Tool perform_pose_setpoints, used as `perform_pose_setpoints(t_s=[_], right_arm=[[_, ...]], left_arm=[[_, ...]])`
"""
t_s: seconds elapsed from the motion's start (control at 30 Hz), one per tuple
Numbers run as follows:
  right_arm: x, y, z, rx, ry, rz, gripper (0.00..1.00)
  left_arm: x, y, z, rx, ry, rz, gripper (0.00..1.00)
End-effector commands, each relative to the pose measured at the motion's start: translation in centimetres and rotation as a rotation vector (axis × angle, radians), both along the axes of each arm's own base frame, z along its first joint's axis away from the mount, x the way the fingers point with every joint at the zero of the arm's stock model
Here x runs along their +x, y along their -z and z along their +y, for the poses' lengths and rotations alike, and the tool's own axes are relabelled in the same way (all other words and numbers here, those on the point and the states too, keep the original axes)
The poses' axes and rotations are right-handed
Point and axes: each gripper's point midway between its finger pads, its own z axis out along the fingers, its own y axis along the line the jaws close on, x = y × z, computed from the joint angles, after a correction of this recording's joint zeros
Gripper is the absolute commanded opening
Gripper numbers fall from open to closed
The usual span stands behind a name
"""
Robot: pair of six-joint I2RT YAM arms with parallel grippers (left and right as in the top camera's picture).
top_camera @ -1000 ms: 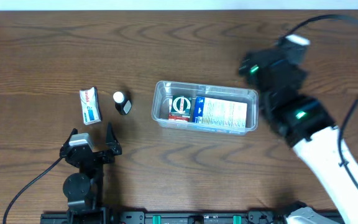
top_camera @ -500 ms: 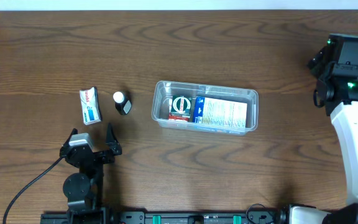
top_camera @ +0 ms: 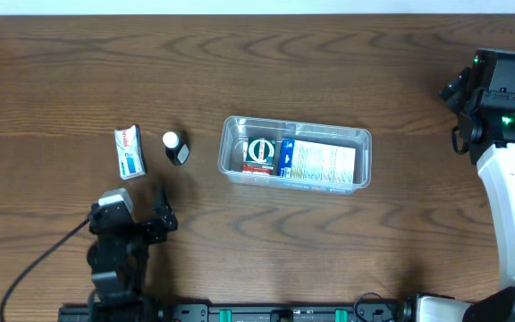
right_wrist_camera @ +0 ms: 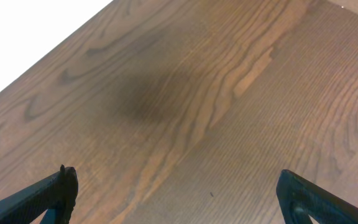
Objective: Pack container
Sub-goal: 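Reach left gripper to the white Panadol tube and grasp it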
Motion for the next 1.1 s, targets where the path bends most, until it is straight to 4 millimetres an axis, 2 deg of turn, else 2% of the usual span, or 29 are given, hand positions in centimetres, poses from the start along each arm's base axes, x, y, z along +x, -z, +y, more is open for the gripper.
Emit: perform_pose_setpoints(t_s=[0.0,0.2,0.3,0.4,0.6,0.73,0.83,1.0,1.07], right_arm=[[0.0,0.0,-0.2,0.006,0.016,-0.006,0.99],[0.0,0.0,-0.2,0.006,0.016,-0.006,0.99],[0.0,0.0,-0.2,0.006,0.016,-0.006,0.99],[0.0,0.0,-0.2,0.006,0.016,-0.006,0.99],[0.0,0.0,-0.2,0.006,0.016,-0.006,0.99],[0.0,0.0,-0.2,0.006,0.016,-0.006,0.99],[0.0,0.0,-0.2,0.006,0.016,-0.006,0.99],[0.0,0.0,-0.2,0.006,0.016,-0.006,0.99],[0.0,0.0,-0.2,0.006,0.016,-0.006,0.99]], left_arm=[[0.4,-4.3,0.8,-0.023,-0.046,0.044,0.98],[2.6,-6.7,1.4,-0.077,-0.051,0.325,0.98],[4.3,-6.5,1.5,-0.107,-0.045,0.483,0.98],[5.7,-4.5,1.7,-0.123,-0.047,0.596,0.98],[7.1,2.7,2.3,-0.132,-0.042,0.836,0.98],[7.7,5.9,3.0,-0.105,-0.01,0.92,0.98],[8.2,6.7,3.8,-0.112,-0.03,0.918,0.98],[9.0,6.3,7.0,-0.033,-0.133,0.874,0.98],[9.7,6.1,7.8,-0.001,-0.124,0.845,0.98]])
